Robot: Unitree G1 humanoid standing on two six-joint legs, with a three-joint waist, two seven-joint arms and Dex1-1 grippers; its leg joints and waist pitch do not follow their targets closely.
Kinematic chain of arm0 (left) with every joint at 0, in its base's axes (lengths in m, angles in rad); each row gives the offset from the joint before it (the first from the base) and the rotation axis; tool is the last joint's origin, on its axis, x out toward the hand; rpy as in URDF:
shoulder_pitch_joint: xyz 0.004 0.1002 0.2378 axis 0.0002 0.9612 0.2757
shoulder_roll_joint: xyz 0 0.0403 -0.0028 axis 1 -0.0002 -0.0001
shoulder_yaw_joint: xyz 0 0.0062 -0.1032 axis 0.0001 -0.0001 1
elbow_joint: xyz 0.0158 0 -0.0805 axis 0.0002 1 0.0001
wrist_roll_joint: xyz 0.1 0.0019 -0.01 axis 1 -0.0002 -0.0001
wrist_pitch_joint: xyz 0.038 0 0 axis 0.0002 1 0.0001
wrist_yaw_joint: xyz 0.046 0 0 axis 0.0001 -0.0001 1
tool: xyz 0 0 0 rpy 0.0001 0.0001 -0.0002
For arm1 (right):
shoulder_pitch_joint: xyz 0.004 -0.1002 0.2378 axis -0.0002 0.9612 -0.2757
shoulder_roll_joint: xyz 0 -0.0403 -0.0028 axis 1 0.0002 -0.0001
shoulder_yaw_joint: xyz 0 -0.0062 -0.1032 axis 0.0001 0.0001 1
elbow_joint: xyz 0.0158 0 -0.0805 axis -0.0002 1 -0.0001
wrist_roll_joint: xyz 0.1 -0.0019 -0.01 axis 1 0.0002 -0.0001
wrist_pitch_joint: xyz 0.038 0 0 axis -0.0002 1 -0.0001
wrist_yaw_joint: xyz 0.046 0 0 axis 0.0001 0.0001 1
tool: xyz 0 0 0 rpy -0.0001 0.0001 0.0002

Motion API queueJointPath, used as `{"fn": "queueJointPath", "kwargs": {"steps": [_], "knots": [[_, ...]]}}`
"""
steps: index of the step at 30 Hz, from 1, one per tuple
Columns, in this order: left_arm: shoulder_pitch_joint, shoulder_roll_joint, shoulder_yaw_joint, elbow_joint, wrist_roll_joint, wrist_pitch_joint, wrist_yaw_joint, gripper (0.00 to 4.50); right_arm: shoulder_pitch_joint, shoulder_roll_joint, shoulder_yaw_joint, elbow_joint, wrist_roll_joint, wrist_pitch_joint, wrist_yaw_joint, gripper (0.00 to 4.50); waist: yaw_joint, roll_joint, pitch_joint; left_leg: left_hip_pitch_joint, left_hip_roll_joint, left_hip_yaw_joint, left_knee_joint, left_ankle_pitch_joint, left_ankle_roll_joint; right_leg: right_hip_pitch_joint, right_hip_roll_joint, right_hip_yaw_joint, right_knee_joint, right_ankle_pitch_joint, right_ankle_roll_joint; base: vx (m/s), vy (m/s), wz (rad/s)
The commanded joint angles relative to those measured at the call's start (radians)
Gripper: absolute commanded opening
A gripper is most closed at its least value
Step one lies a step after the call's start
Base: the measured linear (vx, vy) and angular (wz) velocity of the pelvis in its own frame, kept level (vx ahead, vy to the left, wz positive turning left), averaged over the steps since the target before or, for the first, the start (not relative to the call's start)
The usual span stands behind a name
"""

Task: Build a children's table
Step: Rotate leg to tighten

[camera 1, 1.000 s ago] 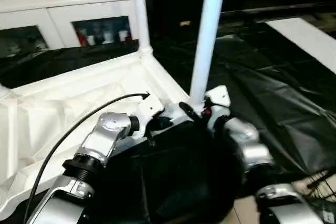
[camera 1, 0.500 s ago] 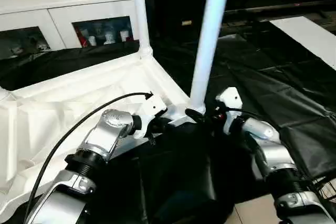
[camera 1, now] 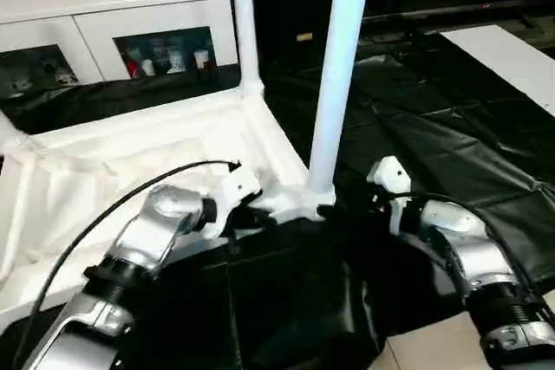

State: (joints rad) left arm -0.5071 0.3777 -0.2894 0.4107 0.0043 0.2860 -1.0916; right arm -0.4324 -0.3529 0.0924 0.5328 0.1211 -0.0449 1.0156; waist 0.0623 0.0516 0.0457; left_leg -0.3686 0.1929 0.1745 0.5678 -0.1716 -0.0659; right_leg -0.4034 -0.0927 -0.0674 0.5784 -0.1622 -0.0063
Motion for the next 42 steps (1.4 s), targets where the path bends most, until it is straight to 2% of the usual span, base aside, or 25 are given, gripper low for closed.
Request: {"fn": "queueJointPath", "kwargs": {"steps": [1,3,4,9,14,16,20,25,29,35,36,42], "knots": [[0.023,-0.003,-0.02,-0.013,-0.02,-0.013,-0.037,0.03,-0.011,-0.008,0.021,0.006,0.011,0.021,0.04,3.85,0.007,-0.008,-0.067,0.004,0.03,-0.002,-0.056,-0.202,0.094,0.054,-0.042,0.03,-0.052,-0.172,-0.253,0.0,0.0,0.0],[0.036,0.009,-0.024,-0.03,-0.032,-0.013,-0.067,0.03,-0.018,-0.013,0.045,0.032,0.001,0.016,0.071,3.85,0.01,-0.008,-0.067,0.003,0.03,-0.001,-0.054,-0.194,0.098,0.055,-0.042,0.029,-0.049,-0.162,-0.259,0.0,0.0,0.0],[0.038,0.013,-0.026,-0.034,-0.035,-0.016,-0.074,0.03,-0.022,-0.013,0.051,0.044,-0.003,0.012,0.077,3.85,0.01,-0.004,-0.067,0.003,0.03,-0.001,-0.054,-0.195,0.097,0.054,-0.043,0.029,-0.05,-0.164,-0.262,0.0,0.0,0.0],[0.042,0.017,-0.03,-0.038,-0.041,-0.021,-0.089,0.03,-0.037,-0.007,0.061,0.069,-0.009,0.004,0.096,3.85,0.013,-0.007,-0.066,0.006,0.03,-0.001,-0.055,-0.215,0.084,0.054,-0.043,0.03,-0.052,-0.197,-0.255,0.0,0.0,0.0],[0.044,0.014,-0.024,-0.023,-0.045,-0.035,-0.097,0.03,-0.09,0.021,0.058,0.139,-0.016,-0.022,0.092,3.85,0.013,-0.003,-0.067,0.007,0.03,-0.002,-0.056,-0.223,0.072,0.053,-0.043,0.03,-0.052,-0.209,-0.25,0.0,0.0,0.0],[0.044,0.013,-0.023,-0.019,-0.044,-0.039,-0.097,0.03,-0.099,0.027,0.057,0.149,-0.011,-0.027,0.093,3.85,0.013,-0.006,-0.068,0.005,0.03,-0.001,-0.054,-0.21,0.076,0.054,-0.042,0.03,-0.049,-0.185,-0.255,0.0,0.0,0.0],[0.045,0.011,-0.018,-0.017,-0.045,-0.045,-0.097,0.03,-0.113,0.038,0.057,0.167,-0.001,-0.034,0.107,3.85,0.019,-0.005,-0.071,0.005,0.03,0.0,-0.05,-0.179,0.092,0.055,-0.042,0.03,-0.043,-0.146,-0.265,0.0,0.0,0.0],[0.045,-0.004,0.009,0.0,-0.071,-0.063,-0.093,0.03,-0.133,0.046,0.069,0.221,-0.021,-0.061,0.117,3.85,0.024,-0.009,-0.068,0.007,0.03,0.001,-0.051,-0.197,0.085,0.053,-0.044,0.03,-0.048,-0.195,-0.258,0.0,0.0,0.0],[0.05,-0.014,0.026,0.005,-0.097,-0.068,-0.106,0.03,-0.144,0.05,0.068,0.249,-0.027,-0.076,0.115,3.85,0.026,-0.01,-0.07,0.006,0.031,0.001,-0.051,-0.188,0.087,0.053,-0.044,0.031,-0.044,-0.185,-0.257,0.0,0.0,0.0],[0.058,-0.008,0.022,0.018,-0.094,-0.073,-0.116,0.03,-0.16,0.058,0.07,0.277,-0.035,-0.088,0.11,3.85,0.024,-0.013,-0.07,0.004,0.029,0.001,-0.049,-0.179,0.097,0.054,-0.045,0.03,-0.044,-0.187,-0.258,0.0,0.0,0.0],[0.059,-0.006,0.02,0.019,-0.091,-0.073,-0.117,0.0,-0.163,0.06,0.07,0.281,-0.035,-0.089,0.11,3.57,0.024,-0.012,-0.069,0.005,0.03,0.001,-0.049,-0.184,0.095,0.053,-0.045,0.03,-0.045,-0.198,-0.255,0.0,0.0,0.0],[0.061,0.01,0.002,0.023,-0.07,-0.083,-0.122,0.0,-0.177,0.067,0.077,0.319,-0.044,-0.109,0.116,3.14,0.023,-0.013,-0.067,0.006,0.03,0.001,-0.051,-0.206,0.084,0.051,-0.046,0.031,-0.048,-0.243,-0.242,0.0,0.0,0.0]]}}
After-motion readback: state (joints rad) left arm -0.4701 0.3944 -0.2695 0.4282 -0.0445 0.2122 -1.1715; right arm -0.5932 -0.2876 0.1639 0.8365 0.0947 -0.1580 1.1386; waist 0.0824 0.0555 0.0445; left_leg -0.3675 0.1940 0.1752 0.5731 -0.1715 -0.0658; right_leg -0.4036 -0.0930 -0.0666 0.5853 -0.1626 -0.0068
